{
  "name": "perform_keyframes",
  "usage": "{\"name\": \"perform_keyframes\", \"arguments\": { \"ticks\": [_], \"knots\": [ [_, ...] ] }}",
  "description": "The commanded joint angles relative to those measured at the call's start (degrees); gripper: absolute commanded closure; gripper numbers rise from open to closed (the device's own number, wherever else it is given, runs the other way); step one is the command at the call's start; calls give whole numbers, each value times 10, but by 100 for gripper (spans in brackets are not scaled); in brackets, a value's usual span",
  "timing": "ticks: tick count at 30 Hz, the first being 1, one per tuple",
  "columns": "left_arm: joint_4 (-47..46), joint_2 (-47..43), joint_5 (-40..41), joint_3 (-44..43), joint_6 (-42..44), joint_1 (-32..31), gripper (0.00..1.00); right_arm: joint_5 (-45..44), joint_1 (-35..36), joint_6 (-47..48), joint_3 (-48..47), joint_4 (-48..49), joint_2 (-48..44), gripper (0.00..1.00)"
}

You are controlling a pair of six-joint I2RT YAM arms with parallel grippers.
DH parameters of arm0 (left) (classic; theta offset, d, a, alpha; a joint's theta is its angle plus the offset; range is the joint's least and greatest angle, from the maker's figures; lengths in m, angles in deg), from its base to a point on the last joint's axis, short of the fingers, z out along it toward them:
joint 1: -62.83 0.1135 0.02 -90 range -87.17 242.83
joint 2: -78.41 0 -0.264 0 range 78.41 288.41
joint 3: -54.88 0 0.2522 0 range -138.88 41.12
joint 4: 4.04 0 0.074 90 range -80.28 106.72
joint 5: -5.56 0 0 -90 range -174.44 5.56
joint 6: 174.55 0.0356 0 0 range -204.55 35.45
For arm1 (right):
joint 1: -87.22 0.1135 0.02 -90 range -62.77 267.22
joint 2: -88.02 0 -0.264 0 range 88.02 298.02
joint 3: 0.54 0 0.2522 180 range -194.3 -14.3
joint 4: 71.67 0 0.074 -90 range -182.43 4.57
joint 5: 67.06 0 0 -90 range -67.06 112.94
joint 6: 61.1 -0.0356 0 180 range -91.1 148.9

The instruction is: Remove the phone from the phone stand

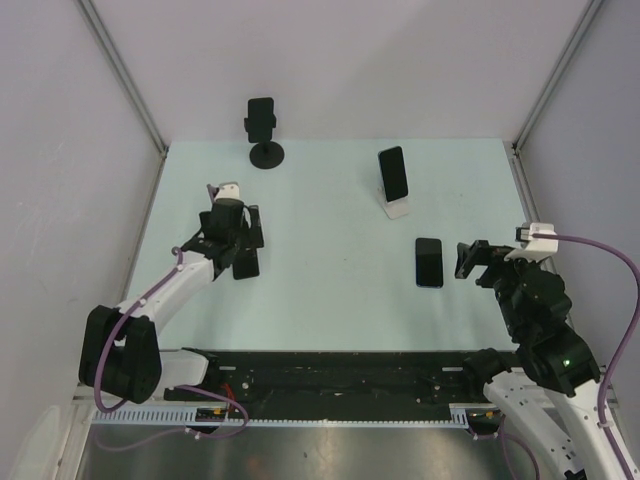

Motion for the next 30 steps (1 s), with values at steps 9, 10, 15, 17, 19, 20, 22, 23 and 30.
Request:
{"name": "perform_keyframes", "arguments": {
  "ticks": [9,10,15,17,19,20,22,23,30],
  "knots": [
    [-51,-4,-61,4,10,39,22,21,12,22,24,46,-43,0],
    [-52,-6,-61,6,13,40,24,18,12,26,25,48,-41,0],
    [-55,-6,-81,8,20,44,29,-9,11,23,25,43,-27,0],
    [-56,-3,-81,5,30,44,23,-3,11,22,28,40,-19,0],
    [-55,-5,-85,1,48,44,15,1,11,24,32,40,-9,0],
    [-54,-9,-82,1,65,44,11,0,11,24,32,41,1,0],
    [-56,-22,-71,3,85,45,7,-2,10,25,32,41,5,0],
    [-55,-26,-69,8,90,45,5,-2,10,25,33,39,7,0],
    [-53,-32,-59,8,120,45,0,-1,7,36,47,46,7,0]
  ]
}}
